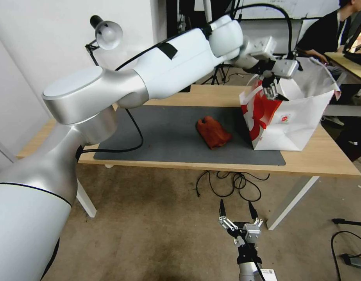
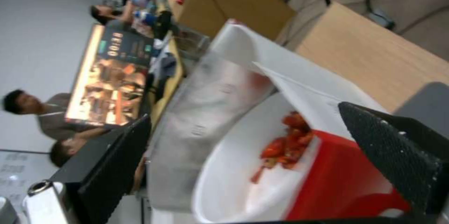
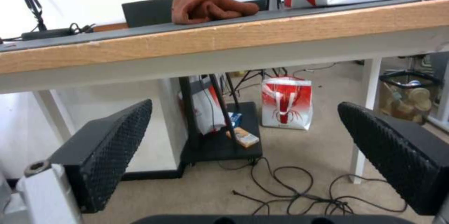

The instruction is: Sweep shrimp from table into container with towel, then put container into takeout bag.

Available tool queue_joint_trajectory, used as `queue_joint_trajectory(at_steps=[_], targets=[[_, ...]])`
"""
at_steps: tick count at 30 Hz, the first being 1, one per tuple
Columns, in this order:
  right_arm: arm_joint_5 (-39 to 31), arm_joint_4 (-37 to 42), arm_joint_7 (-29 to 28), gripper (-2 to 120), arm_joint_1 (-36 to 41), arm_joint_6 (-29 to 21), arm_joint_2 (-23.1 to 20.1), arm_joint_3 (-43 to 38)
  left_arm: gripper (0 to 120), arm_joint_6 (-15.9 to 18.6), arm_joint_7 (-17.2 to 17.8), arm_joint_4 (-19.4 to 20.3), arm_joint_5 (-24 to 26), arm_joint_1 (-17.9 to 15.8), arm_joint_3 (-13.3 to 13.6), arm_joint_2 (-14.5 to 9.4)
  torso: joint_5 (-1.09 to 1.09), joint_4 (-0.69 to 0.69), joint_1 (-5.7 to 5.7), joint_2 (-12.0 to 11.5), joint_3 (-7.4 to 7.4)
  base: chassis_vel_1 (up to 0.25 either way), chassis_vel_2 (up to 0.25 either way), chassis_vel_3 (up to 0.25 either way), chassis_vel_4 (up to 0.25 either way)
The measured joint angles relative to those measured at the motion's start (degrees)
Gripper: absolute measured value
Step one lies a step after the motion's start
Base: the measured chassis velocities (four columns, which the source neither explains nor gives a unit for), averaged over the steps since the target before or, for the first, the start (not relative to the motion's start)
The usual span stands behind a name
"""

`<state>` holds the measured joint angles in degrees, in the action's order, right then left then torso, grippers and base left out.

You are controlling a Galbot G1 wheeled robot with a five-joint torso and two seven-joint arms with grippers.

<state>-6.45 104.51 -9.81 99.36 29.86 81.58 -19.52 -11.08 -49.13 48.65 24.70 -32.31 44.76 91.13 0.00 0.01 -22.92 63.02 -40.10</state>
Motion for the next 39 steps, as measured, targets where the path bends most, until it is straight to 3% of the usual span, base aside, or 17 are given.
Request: queue_joint_trajectory(at_steps=[6,9,10,13,14,18,19,22,23,26,27,28,31,32,35,37,39], targets=[[0.0,0.2,0.1,100,-0.1,-0.2,-0.2,0.1,100,0.1,0.8,1.7,-0.7,0.1,-3.3,-2.7,0.0,-0.02,0.0,0.0,0.0,0.0,0.0,0.0,0.0],[0.0,0.3,0.1,100,-0.5,-0.6,-0.3,0.3,100,0.2,1.2,8.3,-2.4,2.6,-2.5,-8.3,0.0,-0.02,0.0,0.0,0.0,0.0,0.0,0.0,0.0],[0.0,0.3,0.1,100,-0.5,-0.6,-0.3,0.3,100,0.2,1.2,8.3,-2.4,2.6,-2.5,-8.3,0.0,-0.02,0.0,0.0,0.0,0.0,0.0,0.0,0.0],[0.0,0.2,0.0,100,-1.2,-1.0,-0.3,0.6,100,1.9,5.9,16.1,-4.9,7.9,-3.5,-15.5,-0.03,-0.01,0.0,0.0,-0.02,0.0,0.0,0.0,0.0],[0.0,0.2,0.0,100,-1.2,-1.0,-0.3,0.6,100,1.9,5.9,16.1,-4.9,7.9,-3.5,-15.5,-0.03,-0.01,0.0,0.0,-0.02,0.0,0.0,0.0,0.0],[0.0,-0.3,-0.1,100,-2.0,-1.5,-0.6,0.8,100,5.7,19.0,26.6,-3.6,16.7,-7.8,-25.0,-0.03,0.02,0.0,0.0,-0.01,0.0,0.0,0.0,0.0],[0.0,-0.3,-0.1,100,-2.0,-1.5,-0.6,0.8,100,5.7,19.0,26.6,-3.6,16.7,-7.8,-25.0,-0.03,0.02,0.0,0.0,-0.01,0.0,0.0,0.0,0.0],[0.0,-0.3,-0.1,100,-1.8,-1.6,-0.7,1.0,100,10.5,30.9,37.1,-0.9,26.1,-13.3,-32.5,-0.01,-0.03,0.0,0.0,0.0,0.0,0.0,0.0,0.0],[0.0,-0.3,-0.1,100,-1.8,-1.6,-0.7,1.0,100,10.5,30.9,37.1,-0.9,26.1,-13.3,-32.5,-0.01,-0.03,0.0,0.0,0.0,0.0,0.0,0.0,0.0],[0.0,0.0,0.0,100,-1.1,-1.3,-0.8,1.0,100,13.9,41.9,46.3,3.4,35.8,-18.3,-40.4,-0.04,-0.01,0.0,0.0,0.0,0.0,0.0,0.0,0.0],[0.0,0.0,0.0,100,-1.1,-1.3,-0.8,1.0,100,13.9,41.9,46.3,3.4,35.8,-18.3,-40.4,-0.04,-0.01,0.0,0.0,0.0,0.0,0.0,0.0,0.0],[0.1,0.2,0.1,100,-0.7,-1.1,-0.9,1.0,100,15.4,47.6,51.6,5.9,42.0,-22.4,-44.4,-0.02,0.02,0.0,0.0,0.01,0.0,0.0,0.0,0.0],[0.1,0.4,0.2,100,-0.7,-0.9,-1.0,1.1,100,15.4,52.6,57.2,5.5,52.7,-30.7,-48.3,-0.02,0.03,0.01,0.0,0.02,0.0,0.0,0.0,0.0],[0.1,0.4,0.2,100,-0.7,-0.9,-1.0,1.1,100,15.4,52.6,57.2,5.5,52.7,-30.7,-48.3,-0.02,0.03,0.01,0.0,0.02,0.0,0.0,0.0,0.0],[0.1,0.5,0.1,100,-0.9,-1.0,-1.4,1.1,100,14.4,55.4,61.3,2.4,67.4,-42.7,-49.5,-0.02,-0.02,0.01,0.0,0.01,0.0,0.0,0.0,0.0],[0.1,0.5,0.1,100,-0.9,-1.0,-1.5,1.1,100,14.0,55.9,61.9,1.8,70.1,-44.8,-49.4,-0.01,-0.02,0.01,0.0,0.01,0.0,0.0,0.0,0.0],[0.1,0.7,0.1,100,-1.0,-1.1,-1.6,1.1,100,12.5,57.5,63.7,-0.3,79.1,-51.7,-48.4,0.01,0.0,0.01,0.0,0.01,0.0,0.0,0.0,0.0]])
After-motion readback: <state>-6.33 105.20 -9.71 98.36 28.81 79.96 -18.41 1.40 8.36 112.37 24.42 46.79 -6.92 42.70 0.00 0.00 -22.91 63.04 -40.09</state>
